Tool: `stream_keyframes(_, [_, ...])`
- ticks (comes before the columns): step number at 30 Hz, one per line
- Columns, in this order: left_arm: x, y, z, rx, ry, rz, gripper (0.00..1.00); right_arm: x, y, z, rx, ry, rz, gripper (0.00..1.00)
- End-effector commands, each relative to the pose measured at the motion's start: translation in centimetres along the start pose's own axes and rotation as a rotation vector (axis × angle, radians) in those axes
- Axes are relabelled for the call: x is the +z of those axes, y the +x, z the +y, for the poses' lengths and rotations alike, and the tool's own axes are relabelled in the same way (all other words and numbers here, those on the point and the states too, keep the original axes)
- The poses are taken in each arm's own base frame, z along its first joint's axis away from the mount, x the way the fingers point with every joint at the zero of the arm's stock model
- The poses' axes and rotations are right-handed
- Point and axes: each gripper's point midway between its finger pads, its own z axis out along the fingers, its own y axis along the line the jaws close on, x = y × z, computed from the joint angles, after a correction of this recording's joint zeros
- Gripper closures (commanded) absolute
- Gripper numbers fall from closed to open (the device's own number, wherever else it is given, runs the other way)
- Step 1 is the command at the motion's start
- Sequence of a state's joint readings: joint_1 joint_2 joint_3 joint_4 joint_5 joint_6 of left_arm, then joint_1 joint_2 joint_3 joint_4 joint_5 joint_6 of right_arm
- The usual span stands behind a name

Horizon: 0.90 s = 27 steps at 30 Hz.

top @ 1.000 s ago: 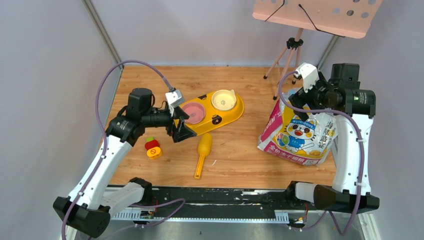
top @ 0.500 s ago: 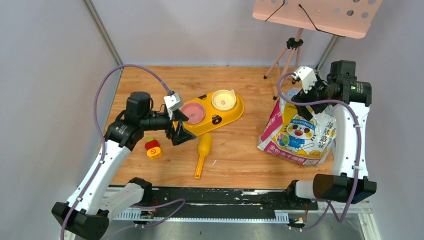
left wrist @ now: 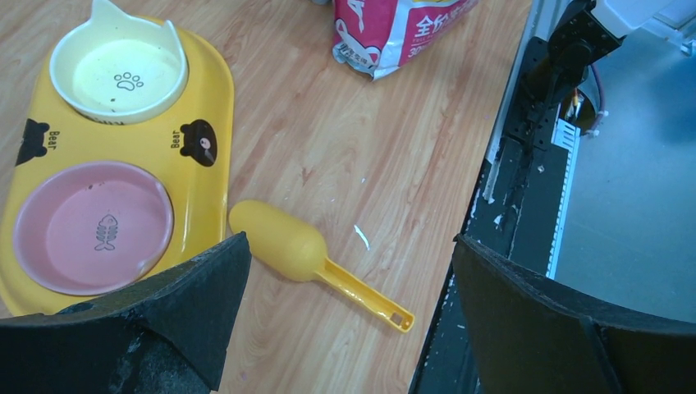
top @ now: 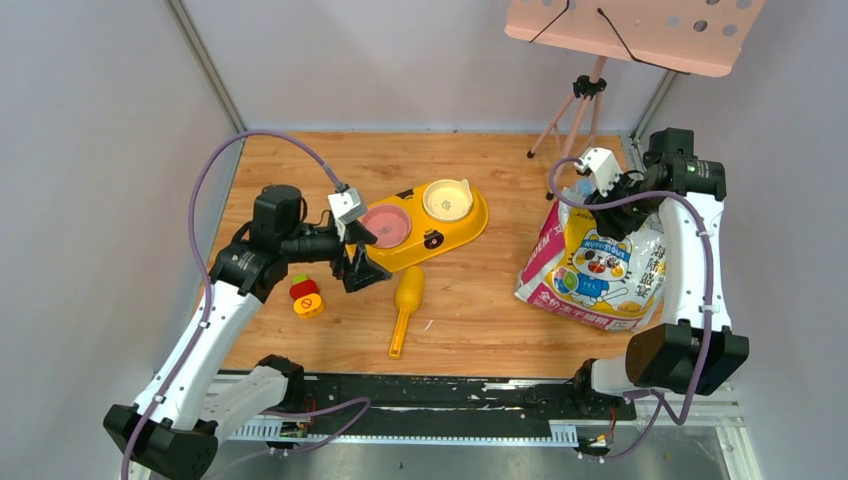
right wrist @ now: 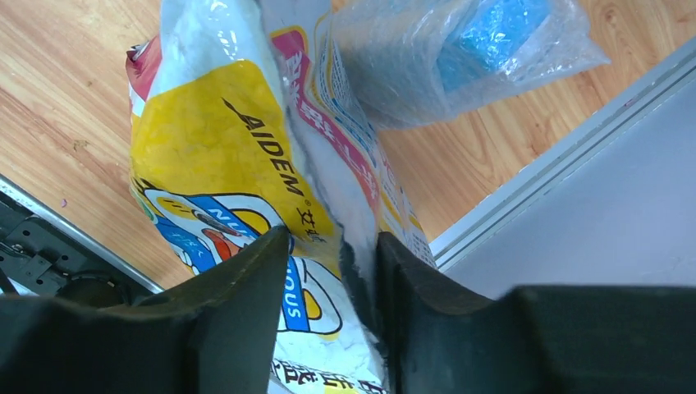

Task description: Serve the pet food

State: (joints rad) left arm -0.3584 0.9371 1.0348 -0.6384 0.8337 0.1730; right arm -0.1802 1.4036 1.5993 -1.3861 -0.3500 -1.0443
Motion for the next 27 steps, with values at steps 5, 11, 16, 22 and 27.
stream_keyframes(5, [0.3, -0.2, 0.6, 0.026, -0.005, -0.005, 0.0, -1.2, -2.3, 3.5, 0.041, -0.106, -0.14, 0.9])
stream_keyframes(11, [0.5, 0.1, 0.8, 0.021, -0.003, 0.005, 0.0, -3.9, -7.1, 6.6, 0.128, -0.117, -0.276, 1.0])
stream_keyframes(16, [0.6, -0.1, 1.1, 0.017, -0.015, 0.009, 0.0, -7.2, -11.5, 5.1, 0.323, -0.042, -0.405, 1.0])
stream_keyframes(22, [0.3, 0.2, 1.1, 0.025, -0.03, 0.014, 0.0, -7.4, -11.7, 2.0, 0.501, 0.095, -0.393, 1.0])
stream_keyframes(27, [0.2, 0.8, 1.0, 0.031, -0.035, 0.018, 0.0, -7.8, -11.1, 1.1, 0.653, 0.164, -0.368, 1.0])
